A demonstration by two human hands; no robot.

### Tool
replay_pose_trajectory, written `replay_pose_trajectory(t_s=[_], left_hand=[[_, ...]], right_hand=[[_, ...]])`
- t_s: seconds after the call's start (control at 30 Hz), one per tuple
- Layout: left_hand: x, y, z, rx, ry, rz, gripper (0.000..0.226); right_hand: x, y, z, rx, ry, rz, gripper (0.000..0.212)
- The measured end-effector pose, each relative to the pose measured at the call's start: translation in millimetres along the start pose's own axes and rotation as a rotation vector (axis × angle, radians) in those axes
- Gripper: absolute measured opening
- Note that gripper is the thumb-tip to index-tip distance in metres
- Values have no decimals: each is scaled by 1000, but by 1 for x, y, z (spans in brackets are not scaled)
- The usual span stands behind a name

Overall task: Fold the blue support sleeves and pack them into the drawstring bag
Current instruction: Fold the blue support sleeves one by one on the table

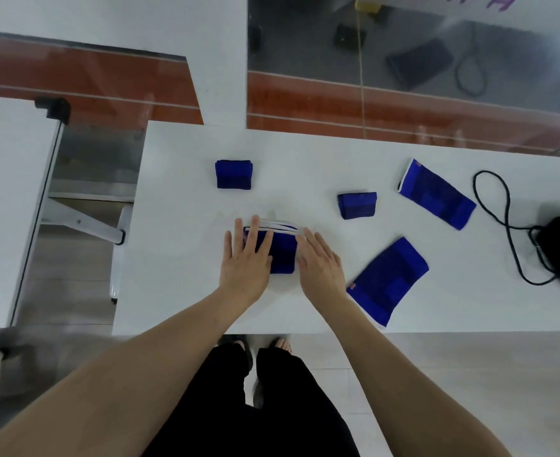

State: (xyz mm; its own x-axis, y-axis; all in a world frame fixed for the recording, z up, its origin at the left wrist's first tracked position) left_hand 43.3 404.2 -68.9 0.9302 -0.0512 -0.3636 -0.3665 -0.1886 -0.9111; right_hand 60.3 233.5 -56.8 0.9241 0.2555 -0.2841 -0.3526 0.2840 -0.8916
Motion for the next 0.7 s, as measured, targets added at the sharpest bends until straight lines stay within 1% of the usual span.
replay_pose_trajectory(t_s=[0.1, 0.17, 0.3, 0.4, 0.5, 0.6, 0.7], left_hand=[[-8, -17, -22, -30, 27, -88, 53], [-12, -21, -42, -70, 74, -130, 52], [-16, -18, -90, -72, 147, -95, 40], [-12, -15, -125, -125, 144, -71, 39], [-8, -8, -164, -84, 140, -21, 40], [-6, 3, -205, -71, 109, 31, 34], [-3, 17, -239, -59, 55, 37, 38]], right_hand=[[-22, -17, -20, 172, 88, -197, 39], [-38, -28, -38, 205, 112, -282, 34], [-61, -45, -79, 223, 129, -372, 28], [-64, -56, -117, 236, 177, -375, 25], [-59, -71, -155, 250, 219, -305, 28], [-47, -88, -194, 243, 212, -239, 30], [-33, -105, -228, 252, 169, -187, 32]])
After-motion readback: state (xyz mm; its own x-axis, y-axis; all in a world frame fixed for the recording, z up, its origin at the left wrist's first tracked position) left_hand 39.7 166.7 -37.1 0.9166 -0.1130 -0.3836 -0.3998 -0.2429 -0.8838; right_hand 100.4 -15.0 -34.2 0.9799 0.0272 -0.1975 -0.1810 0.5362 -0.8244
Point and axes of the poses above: each hand's wrist, its own x-axis towards the middle knuckle, its own y-axis out of the palm, z = x × y, the point moved 4 cm from there along x, towards the middle knuckle, and after that the axes turned 1 degree about z, right-handed, at the moved point
